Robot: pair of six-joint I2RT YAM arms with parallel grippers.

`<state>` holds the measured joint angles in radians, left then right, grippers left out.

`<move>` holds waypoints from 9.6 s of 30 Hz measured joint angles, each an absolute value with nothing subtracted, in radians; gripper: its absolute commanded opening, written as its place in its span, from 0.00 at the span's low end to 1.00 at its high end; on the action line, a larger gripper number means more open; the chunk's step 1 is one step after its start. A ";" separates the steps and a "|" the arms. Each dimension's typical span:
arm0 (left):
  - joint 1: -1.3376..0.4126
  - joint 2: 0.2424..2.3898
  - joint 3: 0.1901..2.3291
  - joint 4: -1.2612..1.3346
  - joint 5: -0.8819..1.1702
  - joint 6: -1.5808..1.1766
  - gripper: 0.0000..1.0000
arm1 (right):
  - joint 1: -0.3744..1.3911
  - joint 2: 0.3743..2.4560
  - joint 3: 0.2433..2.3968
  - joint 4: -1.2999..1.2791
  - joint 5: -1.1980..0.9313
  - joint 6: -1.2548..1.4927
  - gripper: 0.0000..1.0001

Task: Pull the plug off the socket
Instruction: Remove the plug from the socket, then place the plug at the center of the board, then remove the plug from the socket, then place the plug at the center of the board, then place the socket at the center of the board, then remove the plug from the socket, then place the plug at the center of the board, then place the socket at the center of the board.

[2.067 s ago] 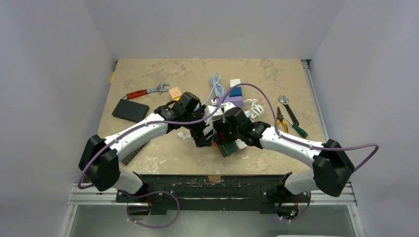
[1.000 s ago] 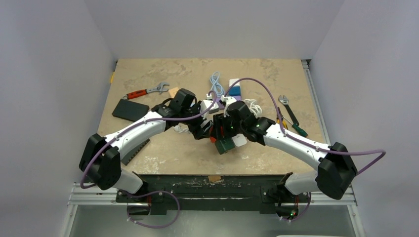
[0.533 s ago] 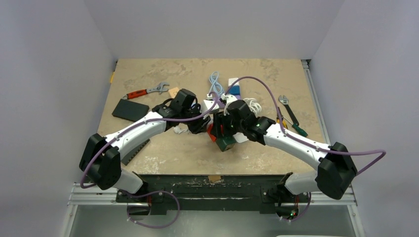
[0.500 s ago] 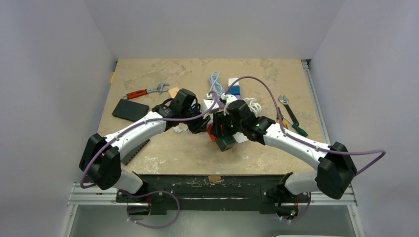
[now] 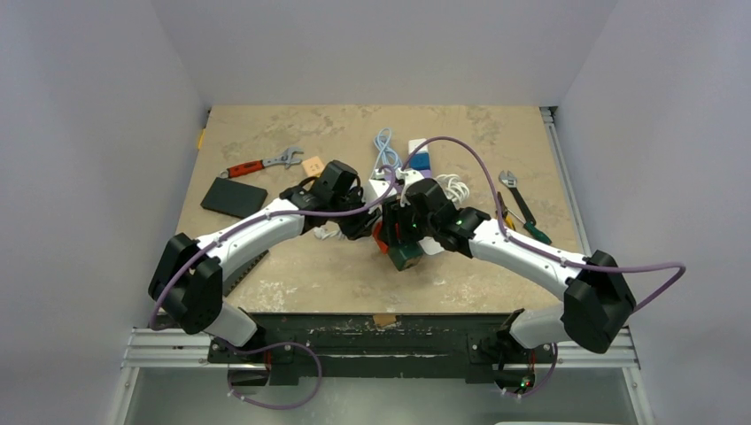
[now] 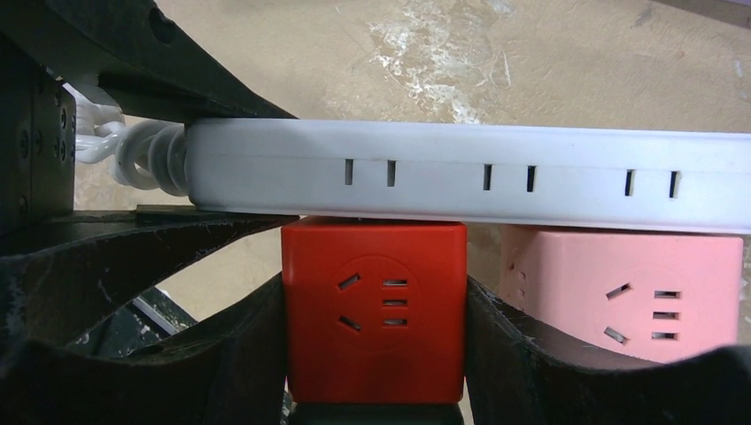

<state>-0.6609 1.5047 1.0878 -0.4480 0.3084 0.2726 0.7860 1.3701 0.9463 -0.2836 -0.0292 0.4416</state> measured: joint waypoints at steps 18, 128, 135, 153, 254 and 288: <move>-0.688 1.547 1.094 -0.436 0.153 0.307 0.00 | 0.935 1.195 0.759 -0.398 0.028 0.567 0.00; -0.624 1.560 1.174 -0.540 0.041 0.249 0.00 | 0.773 1.281 0.620 -0.226 0.102 0.466 0.75; -0.619 1.552 1.174 -0.553 0.074 0.249 0.00 | 0.764 1.264 0.689 -0.296 0.147 0.462 0.91; -0.657 1.541 1.014 -0.494 0.086 0.211 0.00 | 0.562 1.269 0.942 -0.346 0.268 0.427 0.85; -0.680 2.059 1.673 -0.707 0.382 0.171 0.48 | 0.500 1.442 0.850 -0.022 0.064 0.605 0.00; -0.650 2.088 1.641 -0.671 0.277 0.135 0.00 | 0.486 1.323 0.785 -0.048 0.086 0.574 0.00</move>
